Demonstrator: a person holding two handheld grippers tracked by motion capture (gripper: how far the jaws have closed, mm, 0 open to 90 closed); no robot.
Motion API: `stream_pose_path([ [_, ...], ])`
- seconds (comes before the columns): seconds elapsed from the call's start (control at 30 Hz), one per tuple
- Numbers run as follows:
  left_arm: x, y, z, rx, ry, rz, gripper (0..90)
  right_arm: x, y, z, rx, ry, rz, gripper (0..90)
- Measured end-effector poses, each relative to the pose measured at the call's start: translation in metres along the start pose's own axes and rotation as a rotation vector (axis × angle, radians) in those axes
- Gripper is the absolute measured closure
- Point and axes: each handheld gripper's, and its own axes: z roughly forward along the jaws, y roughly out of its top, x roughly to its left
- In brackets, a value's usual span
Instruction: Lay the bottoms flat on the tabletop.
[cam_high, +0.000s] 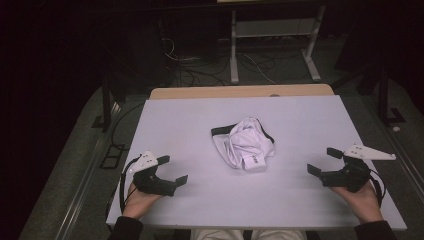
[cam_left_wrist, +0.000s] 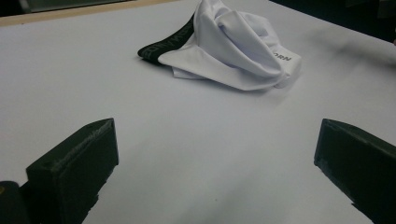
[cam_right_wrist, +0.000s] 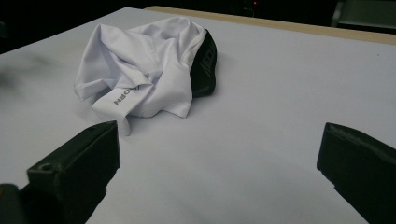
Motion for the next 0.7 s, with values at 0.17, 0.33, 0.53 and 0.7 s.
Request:
stream_pose_path([
  [0.17,-0.0002,0.0001,0.0002,0.0,-0.005,0.001,0.0,0.0003,0.0,0.0,0.001,0.001,0.002,0.0],
  [0.33,-0.0026,0.0008,0.0017,0.0,-0.019,0.013,0.0,0.0006,0.0004,0.0001,0.001,0.003,0.003,0.0],
  [0.53,-0.0048,0.0016,0.0034,0.003,-0.03,0.022,0.0,0.0008,0.0019,0.0002,0.001,0.004,-0.003,0.0],
  [0.7,-0.0055,0.0022,0.0055,0.009,-0.036,0.02,0.0,0.0021,0.0037,0.0018,0.011,0.013,-0.006,0.0],
])
